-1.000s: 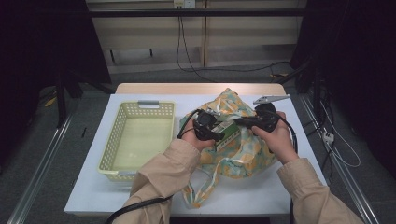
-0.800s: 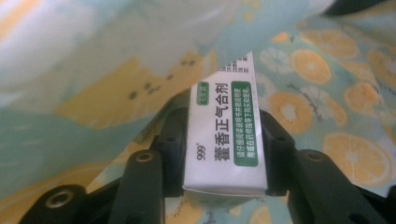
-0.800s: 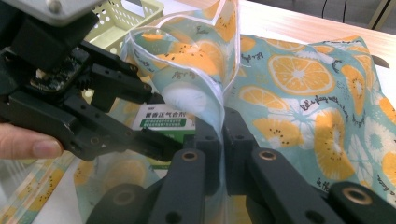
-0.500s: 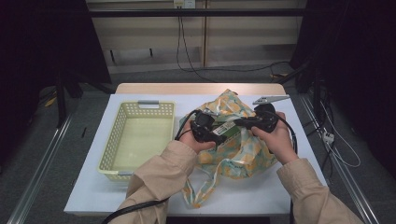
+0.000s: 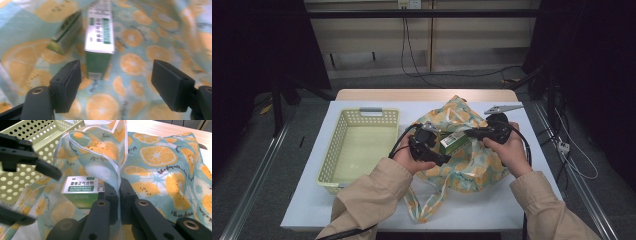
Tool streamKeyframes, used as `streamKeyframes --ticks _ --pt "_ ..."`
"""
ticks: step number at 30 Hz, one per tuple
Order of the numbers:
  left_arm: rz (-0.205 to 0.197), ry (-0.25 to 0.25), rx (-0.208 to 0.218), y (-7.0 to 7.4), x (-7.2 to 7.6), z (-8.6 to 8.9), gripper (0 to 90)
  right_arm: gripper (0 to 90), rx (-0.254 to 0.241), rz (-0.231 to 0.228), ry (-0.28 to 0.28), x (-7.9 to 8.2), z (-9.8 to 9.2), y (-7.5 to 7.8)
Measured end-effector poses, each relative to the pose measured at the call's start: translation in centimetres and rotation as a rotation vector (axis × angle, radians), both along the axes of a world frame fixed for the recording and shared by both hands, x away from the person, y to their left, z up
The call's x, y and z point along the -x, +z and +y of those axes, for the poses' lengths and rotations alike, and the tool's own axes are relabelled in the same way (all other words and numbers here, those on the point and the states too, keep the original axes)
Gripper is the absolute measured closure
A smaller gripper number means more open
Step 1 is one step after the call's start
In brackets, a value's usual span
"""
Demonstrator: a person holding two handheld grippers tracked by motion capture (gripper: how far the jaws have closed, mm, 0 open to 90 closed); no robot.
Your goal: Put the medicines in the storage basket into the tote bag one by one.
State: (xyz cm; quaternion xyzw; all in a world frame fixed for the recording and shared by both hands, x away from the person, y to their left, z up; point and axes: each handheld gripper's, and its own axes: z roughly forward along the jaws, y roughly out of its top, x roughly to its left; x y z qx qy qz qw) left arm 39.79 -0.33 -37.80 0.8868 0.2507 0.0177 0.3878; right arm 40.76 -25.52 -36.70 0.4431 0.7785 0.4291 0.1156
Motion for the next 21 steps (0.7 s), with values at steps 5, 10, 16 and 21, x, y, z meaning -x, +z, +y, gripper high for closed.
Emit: streamKeyframes --ticks 5,10,16,21 --pt "0.001 -0.059 -0.022 0.0 1.0 0.2 22.9 87.2 0.001 0.004 -0.005 0.0 -0.1 -0.2" --pt "0.025 -0.088 -0.021 -0.8 1.2 0.3 21.2 87.2 0.001 0.002 -0.004 0.0 -0.1 -0.2" --pt "0.03 -0.122 -0.052 -1.9 1.4 0.1 21.2 87.2 0.005 0.007 -0.01 -0.1 -0.4 -0.3" --pt "0.054 -0.132 -0.059 -3.1 1.4 0.0 21.0 87.2 0.006 0.007 -0.008 -0.1 -0.5 -0.2"
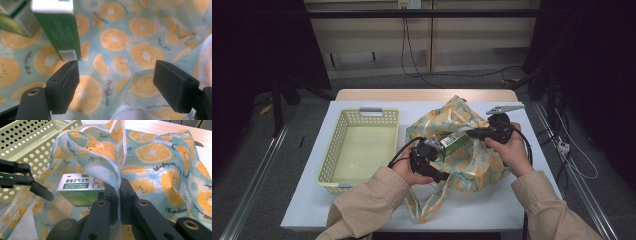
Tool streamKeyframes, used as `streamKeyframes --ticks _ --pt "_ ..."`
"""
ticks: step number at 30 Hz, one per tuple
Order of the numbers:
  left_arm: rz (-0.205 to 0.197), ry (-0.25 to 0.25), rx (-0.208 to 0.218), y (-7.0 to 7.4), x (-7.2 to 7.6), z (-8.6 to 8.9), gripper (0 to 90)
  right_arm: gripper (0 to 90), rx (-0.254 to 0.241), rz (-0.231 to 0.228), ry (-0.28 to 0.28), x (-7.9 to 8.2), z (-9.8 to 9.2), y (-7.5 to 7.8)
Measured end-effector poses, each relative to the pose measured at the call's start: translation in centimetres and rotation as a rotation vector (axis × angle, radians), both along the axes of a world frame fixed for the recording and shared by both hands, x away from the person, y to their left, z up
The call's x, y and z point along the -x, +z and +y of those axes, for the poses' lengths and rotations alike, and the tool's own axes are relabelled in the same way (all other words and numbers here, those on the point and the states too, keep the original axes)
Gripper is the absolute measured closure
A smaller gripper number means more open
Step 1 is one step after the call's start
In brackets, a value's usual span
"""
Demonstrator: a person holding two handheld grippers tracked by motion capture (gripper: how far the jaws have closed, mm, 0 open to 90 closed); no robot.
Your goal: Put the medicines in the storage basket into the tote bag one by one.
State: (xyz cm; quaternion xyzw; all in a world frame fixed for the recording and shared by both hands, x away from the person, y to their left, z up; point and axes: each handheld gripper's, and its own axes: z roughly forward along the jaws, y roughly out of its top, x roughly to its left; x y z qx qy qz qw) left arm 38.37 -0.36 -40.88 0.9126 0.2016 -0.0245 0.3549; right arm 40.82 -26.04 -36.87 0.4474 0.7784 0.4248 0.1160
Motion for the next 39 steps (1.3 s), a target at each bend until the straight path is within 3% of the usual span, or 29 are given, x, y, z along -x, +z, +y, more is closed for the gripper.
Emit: streamKeyframes --ticks 11,14,21,23,31,32,34,35,37,39 --pt "-0.017 -0.035 -0.033 -1.4 0.2 -0.3 18.9 87.2 -0.002 0.001 -0.006 0.1 -0.2 -0.1" --pt "0.0 -0.03 -0.027 -1.8 0.1 -0.1 18.9 87.2 -0.002 0.0 -0.005 0.1 -0.2 -0.2" --pt "0.001 -0.032 -0.064 -2.6 0.1 0.0 19.4 87.2 -0.001 0.001 -0.008 0.1 -0.3 -0.1" --pt "-0.006 -0.037 -0.083 -2.7 0.2 0.0 23.3 87.2 0.0 0.0 -0.007 0.1 -0.3 -0.1" --pt "-0.012 -0.06 -0.09 -3.2 0.3 -0.1 30.2 87.2 0.001 0.0 -0.006 0.0 -0.2 -0.3" --pt "-0.031 -0.05 -0.12 -3.2 0.3 -0.1 30.6 87.2 0.002 -0.001 -0.005 0.0 -0.2 -0.3" --pt "-0.014 -0.055 -0.096 -3.3 0.3 -0.1 31.7 87.2 0.002 -0.001 -0.005 -0.1 -0.2 -0.3" --pt "-0.028 -0.038 -0.116 -3.2 0.4 -0.1 33.6 87.2 0.003 -0.002 -0.006 -0.1 -0.2 -0.3" --pt "0.004 -0.054 -0.09 -3.2 0.4 0.0 43.1 87.2 0.003 -0.002 -0.006 -0.1 -0.2 -0.3" --pt "0.019 -0.059 -0.091 -3.1 0.5 0.1 53.6 87.2 0.002 -0.001 -0.005 0.0 -0.1 -0.3"
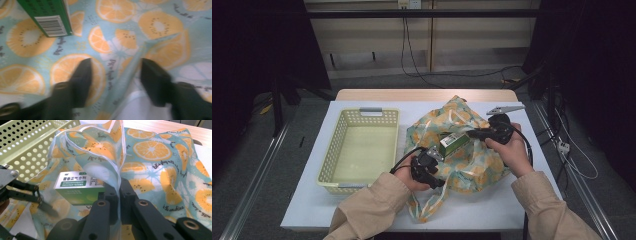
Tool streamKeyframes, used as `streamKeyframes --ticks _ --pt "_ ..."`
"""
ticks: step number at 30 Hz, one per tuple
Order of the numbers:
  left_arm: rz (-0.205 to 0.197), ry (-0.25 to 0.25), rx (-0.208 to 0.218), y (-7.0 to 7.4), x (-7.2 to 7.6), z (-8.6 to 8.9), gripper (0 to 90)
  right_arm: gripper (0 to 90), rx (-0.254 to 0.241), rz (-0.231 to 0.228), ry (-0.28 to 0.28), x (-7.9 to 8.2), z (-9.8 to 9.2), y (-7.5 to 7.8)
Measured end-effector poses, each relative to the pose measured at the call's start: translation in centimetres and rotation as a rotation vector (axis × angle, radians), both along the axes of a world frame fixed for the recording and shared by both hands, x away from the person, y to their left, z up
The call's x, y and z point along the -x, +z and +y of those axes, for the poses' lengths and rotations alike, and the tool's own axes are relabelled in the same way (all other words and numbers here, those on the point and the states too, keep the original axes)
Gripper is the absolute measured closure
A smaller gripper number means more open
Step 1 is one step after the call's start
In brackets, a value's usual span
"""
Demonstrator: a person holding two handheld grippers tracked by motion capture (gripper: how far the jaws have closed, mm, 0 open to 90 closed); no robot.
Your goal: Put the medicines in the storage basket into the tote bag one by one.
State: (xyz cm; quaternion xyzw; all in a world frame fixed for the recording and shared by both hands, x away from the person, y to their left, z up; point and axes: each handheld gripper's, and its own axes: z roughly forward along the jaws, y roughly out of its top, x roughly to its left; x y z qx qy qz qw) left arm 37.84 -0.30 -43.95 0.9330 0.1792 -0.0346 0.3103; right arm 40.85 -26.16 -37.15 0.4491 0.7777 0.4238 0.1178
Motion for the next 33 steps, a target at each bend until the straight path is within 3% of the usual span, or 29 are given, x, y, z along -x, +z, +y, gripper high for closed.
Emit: streamKeyframes --ticks 2,3,4,8,18,33 --pt "0.026 0.002 -0.002 0.1 0.3 0.0 62.5 87.2 0.001 -0.001 0.002 0.0 0.0 0.0" --pt "0.034 -0.013 -0.03 0.3 0.3 0.0 69.8 87.2 0.001 -0.001 0.002 0.0 0.0 0.0" --pt "0.048 -0.004 -0.029 0.3 0.5 0.0 78.3 87.2 0.003 0.0 0.001 0.0 0.0 0.0" --pt "0.031 0.022 -0.038 0.7 0.5 0.2 89.0 87.2 0.002 -0.001 0.001 0.0 0.0 0.0" --pt "-0.006 0.067 0.067 4.2 0.1 0.3 90.0 87.2 -0.002 -0.002 0.01 0.1 0.2 0.0" --pt "-0.045 0.102 0.094 7.9 -1.4 0.3 90.0 87.3 -0.015 -0.005 0.012 0.0 0.2 0.2"
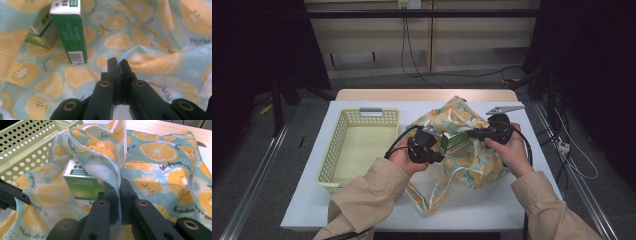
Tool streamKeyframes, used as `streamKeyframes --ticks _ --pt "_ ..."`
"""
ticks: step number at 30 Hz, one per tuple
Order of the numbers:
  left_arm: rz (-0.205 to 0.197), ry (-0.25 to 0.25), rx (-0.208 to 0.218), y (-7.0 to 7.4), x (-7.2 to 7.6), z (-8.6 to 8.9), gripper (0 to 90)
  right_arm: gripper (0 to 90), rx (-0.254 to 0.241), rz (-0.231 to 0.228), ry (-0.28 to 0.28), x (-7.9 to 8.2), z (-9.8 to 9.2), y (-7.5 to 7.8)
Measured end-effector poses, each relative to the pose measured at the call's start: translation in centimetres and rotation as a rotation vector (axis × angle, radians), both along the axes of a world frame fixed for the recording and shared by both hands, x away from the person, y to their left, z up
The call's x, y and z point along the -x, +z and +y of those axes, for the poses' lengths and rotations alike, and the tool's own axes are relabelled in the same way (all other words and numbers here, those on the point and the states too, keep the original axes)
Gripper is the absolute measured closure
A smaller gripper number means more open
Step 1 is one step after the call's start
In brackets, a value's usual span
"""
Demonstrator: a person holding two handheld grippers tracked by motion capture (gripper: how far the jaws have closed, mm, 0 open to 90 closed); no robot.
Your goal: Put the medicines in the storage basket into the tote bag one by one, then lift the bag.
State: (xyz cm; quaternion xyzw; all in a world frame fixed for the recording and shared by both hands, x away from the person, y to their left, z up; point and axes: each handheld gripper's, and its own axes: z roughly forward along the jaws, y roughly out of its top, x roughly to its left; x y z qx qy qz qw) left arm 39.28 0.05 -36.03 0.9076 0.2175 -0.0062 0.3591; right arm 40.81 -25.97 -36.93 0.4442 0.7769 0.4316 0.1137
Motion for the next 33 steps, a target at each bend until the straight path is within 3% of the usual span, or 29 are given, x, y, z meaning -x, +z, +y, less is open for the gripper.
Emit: streamKeyframes --ticks 8,18,24,30,33 --pt "-0.025 0.015 -0.003 1.4 -0.8 0.1 90.0 87.3 -0.006 0.0 0.003 -0.2 0.0 0.1" --pt "-0.086 0.045 0.031 5.8 -2.2 0.3 90.0 87.6 -0.011 -0.023 0.008 -0.3 -0.1 2.0" --pt "-0.152 0.061 0.06 9.6 -3.2 0.6 90.0 88.1 -0.028 -0.054 0.002 -0.6 -0.2 4.4" --pt "-0.218 0.106 0.112 13.8 -4.6 1.3 90.0 88.2 -0.041 -0.114 -0.003 -0.9 -0.1 8.0" --pt "-0.24 0.126 0.138 15.5 -5.2 1.6 90.0 88.3 -0.076 -0.15 -0.01 -1.1 0.0 9.8"
